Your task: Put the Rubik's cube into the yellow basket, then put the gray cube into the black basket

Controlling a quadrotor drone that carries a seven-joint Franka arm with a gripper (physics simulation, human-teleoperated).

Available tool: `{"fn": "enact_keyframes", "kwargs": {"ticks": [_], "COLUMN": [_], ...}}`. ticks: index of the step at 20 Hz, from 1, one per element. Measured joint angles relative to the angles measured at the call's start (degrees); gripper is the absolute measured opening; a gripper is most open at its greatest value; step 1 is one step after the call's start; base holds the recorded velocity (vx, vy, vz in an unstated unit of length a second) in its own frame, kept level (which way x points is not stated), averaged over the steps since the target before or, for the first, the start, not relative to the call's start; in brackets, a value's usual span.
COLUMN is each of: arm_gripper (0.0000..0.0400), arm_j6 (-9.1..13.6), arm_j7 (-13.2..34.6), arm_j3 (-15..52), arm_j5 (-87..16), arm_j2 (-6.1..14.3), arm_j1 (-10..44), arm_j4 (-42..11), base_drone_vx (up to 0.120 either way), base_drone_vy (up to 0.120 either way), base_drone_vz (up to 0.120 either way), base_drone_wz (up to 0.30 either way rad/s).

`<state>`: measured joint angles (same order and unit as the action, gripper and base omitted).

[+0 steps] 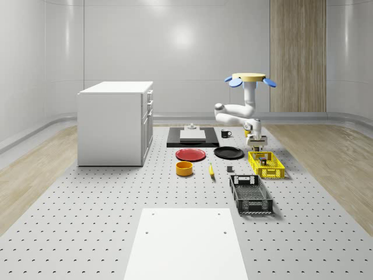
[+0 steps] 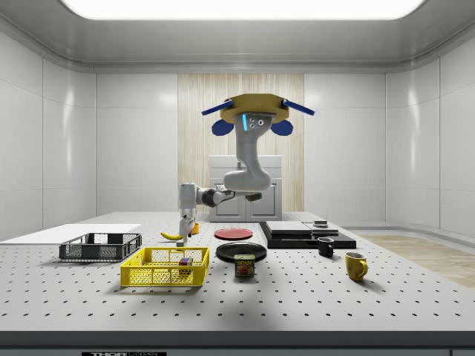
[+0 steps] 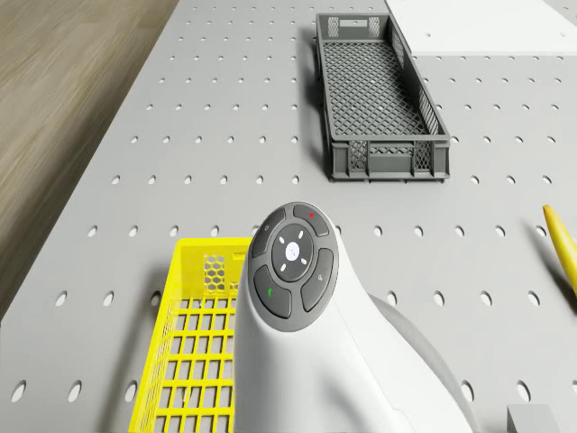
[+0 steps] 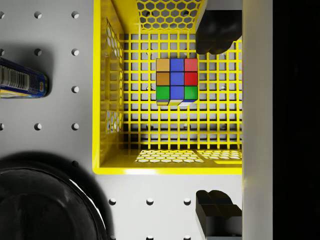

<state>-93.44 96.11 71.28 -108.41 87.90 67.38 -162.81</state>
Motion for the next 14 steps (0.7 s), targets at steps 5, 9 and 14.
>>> {"fn": "enact_keyframes", "kwargs": {"ticks": [5,9,14], "arm_gripper": [0.0400,0.0400,0.0400], "arm_j6": [0.1,0.1,0.2], "arm_j7": [0.0,0.0,0.0], "arm_j3": [0.1,0.1,0.1], "arm_j5": [0.0,0.0,0.0], "arm_j2": [-0.1,-0.1,-0.1], "arm_j1": [0.0,0.0,-0.1], "arm_j4": [0.0,0.0,0.0], "base_drone_vx": [0.000,0.020,0.120], "base_drone_vy": [-0.120,-0.120,-0.120], "base_drone_vz": [0.000,0.000,0.000], "base_drone_wz": [0.000,0.000,0.000]}}
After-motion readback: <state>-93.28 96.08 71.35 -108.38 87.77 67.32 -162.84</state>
